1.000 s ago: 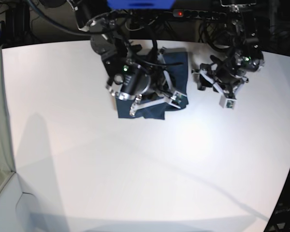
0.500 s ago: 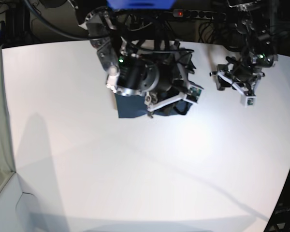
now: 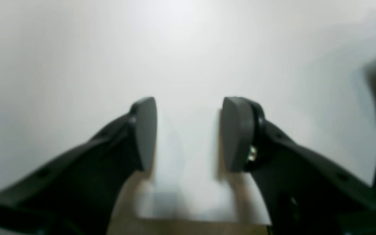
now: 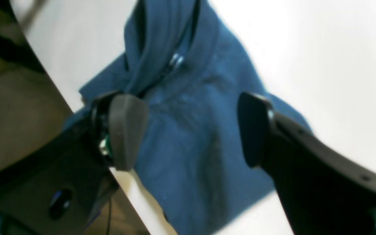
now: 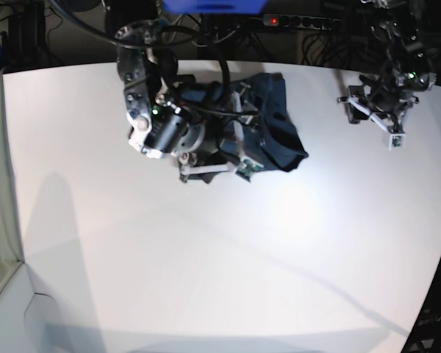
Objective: Layout the t-shirt on the table in an organized manner, then fold the t-shirt properly
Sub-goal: 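Press the folded end down with the right gripper and withdraw the left gripper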
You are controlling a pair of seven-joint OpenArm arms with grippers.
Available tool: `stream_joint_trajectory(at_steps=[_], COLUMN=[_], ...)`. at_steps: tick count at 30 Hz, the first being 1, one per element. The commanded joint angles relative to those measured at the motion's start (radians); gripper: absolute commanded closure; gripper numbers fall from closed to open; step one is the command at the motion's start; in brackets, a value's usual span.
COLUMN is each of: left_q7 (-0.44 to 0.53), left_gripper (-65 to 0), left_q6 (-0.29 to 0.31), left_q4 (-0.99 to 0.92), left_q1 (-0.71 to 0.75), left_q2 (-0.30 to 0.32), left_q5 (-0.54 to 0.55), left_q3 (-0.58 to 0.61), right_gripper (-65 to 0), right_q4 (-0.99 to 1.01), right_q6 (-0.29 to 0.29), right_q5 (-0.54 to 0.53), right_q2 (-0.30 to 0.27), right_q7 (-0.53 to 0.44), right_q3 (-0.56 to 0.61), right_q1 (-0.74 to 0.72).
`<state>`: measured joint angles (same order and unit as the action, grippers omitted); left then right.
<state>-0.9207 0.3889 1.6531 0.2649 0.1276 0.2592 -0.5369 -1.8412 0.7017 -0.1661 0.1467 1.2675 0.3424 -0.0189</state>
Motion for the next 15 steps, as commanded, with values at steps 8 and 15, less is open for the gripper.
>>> stream_joint_trajectory(at_steps=[8,15], left_q7=[0.019,0.019], left_gripper=[-31.7,-31.7], left_q6=[0.002,0.002], left_q4=[0.025,0.025], left_q1=[0.014,0.014], left_q2=[0.017,0.019], left_q5=[0.012,0.012], left_q3=[-0.002,-0.002], right_gripper=[-46.9,-46.9], right_q4=[0.174,0.214], right_q6=[-0.004,-0.004], right_q5=[-0.025,-0.025], right_q2=[0.01,0.01], right_q7=[-0.124,-0.151], right_q3=[0.103,0.209], right_q1=[0.012,0.017])
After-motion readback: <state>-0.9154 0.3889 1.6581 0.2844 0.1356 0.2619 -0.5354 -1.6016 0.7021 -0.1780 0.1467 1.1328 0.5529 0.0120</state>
